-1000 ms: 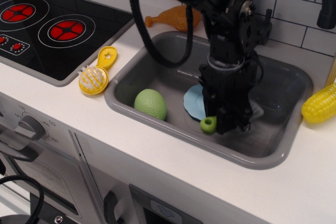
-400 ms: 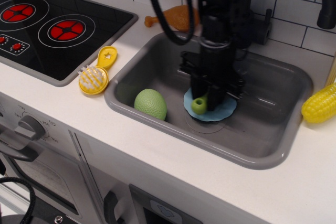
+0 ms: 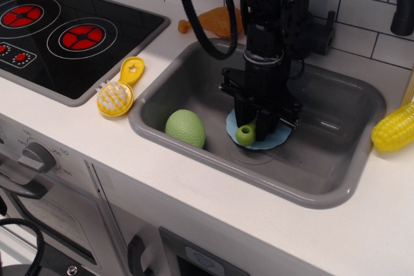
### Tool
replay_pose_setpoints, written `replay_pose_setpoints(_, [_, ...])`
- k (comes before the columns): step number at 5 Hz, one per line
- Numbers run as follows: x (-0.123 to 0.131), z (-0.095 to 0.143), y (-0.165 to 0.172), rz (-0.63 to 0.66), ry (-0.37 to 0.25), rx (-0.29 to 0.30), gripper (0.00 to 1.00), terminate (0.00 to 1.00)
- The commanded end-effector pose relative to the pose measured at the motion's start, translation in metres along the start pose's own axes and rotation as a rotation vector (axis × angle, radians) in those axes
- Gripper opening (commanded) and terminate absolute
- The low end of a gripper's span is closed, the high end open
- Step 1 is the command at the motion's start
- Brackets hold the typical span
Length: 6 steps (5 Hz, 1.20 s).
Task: Put spatula on plate sink
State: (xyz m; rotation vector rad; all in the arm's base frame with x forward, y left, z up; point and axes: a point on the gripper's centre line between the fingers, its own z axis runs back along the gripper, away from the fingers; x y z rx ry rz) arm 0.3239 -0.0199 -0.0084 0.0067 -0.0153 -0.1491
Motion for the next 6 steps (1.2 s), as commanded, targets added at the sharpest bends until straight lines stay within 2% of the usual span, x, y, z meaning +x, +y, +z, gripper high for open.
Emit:
replay_pose_setpoints(1, [0.004,0.03,-0.002,0.019,-0.064,-0.003,1.0,0.0])
replay_pose_setpoints(2, [0.008,0.044,-0.002,0.033,-0.091,-0.01,1.0,0.0])
replay_pose_setpoints(3, [0.011,0.068,-0.003,0.043,-0.128,-0.033,1.0,0.0])
replay_pose_setpoints(5, [0.011,0.068,-0.003,0.043,-0.128,-0.033,1.0,0.0])
replay_pose_setpoints(6, [0.011,0.068,-0.003,0.043,-0.128,-0.033,1.0,1.0])
